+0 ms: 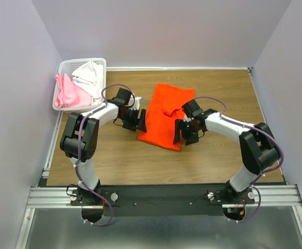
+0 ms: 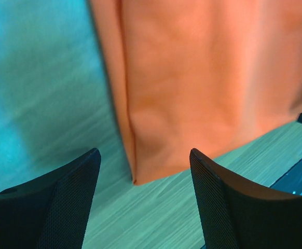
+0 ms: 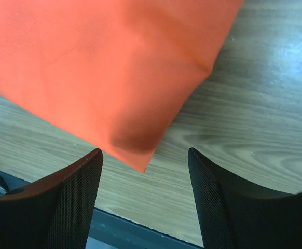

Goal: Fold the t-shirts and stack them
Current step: Fold the tshirt

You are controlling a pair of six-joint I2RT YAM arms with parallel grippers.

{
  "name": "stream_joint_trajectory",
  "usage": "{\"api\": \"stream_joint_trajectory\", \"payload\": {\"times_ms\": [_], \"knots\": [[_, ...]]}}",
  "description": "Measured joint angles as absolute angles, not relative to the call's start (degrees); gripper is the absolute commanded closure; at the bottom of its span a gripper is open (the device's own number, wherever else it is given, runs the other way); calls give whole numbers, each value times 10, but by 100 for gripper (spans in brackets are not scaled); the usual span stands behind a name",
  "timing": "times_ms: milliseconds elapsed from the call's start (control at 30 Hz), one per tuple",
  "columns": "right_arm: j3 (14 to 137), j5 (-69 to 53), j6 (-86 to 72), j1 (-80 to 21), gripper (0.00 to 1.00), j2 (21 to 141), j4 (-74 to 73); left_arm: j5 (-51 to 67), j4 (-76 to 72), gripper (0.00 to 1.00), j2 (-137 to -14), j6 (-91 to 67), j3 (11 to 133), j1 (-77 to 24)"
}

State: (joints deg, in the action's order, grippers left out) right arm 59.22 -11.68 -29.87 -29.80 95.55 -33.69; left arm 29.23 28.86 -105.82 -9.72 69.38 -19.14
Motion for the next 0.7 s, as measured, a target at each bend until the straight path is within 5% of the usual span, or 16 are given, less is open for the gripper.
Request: {"api": "stream_joint_trajectory", "payload": {"times_ms": [700], "knots": [[548,-117,-371,-329,36,952,-289,283,235,25,-1034,-110,634,-191]]}}
